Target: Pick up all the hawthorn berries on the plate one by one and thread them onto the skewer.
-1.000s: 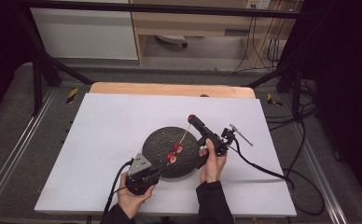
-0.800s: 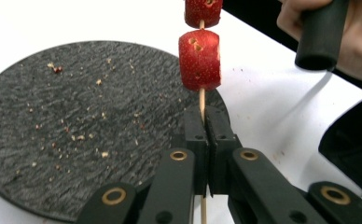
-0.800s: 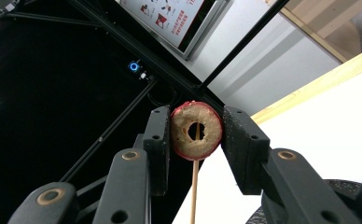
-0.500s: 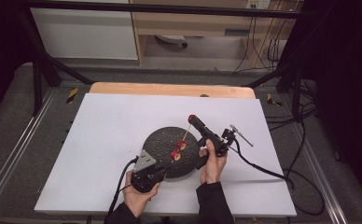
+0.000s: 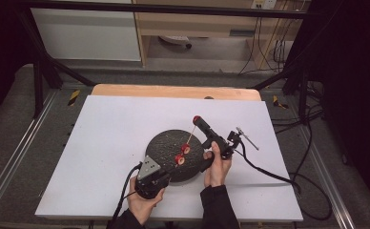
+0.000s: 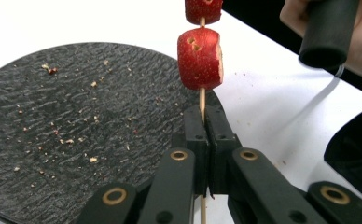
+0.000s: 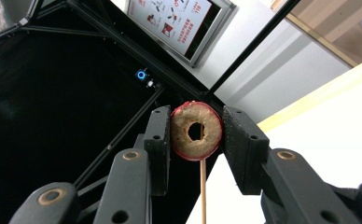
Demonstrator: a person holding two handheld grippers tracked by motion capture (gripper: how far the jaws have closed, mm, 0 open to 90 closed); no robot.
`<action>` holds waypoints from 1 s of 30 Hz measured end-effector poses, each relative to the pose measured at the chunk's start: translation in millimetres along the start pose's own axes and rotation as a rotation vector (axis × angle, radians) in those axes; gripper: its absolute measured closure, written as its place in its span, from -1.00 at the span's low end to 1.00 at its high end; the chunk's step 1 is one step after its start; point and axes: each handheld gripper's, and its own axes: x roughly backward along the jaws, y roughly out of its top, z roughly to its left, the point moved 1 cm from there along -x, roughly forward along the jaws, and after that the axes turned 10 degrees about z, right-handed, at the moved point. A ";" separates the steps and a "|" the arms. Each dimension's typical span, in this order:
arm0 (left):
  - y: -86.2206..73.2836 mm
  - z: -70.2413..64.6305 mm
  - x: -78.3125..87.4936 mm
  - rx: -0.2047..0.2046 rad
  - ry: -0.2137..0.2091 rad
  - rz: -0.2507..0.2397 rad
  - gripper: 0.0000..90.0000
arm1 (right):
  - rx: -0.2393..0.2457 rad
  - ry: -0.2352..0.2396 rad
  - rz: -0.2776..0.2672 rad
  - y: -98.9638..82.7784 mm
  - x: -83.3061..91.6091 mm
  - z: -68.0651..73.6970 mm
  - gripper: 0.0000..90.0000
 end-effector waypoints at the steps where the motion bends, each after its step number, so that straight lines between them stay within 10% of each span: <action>1: 0.2 -0.7 -0.7 0.005 -0.002 0.006 0.97 | 0.001 -0.001 -0.002 -0.9 -0.4 -0.6 0.42; 30: -5.3 -11.5 -10.9 0.053 0.009 -0.034 0.97 | -0.004 -0.017 -0.032 3.2 -1.4 -0.8 0.43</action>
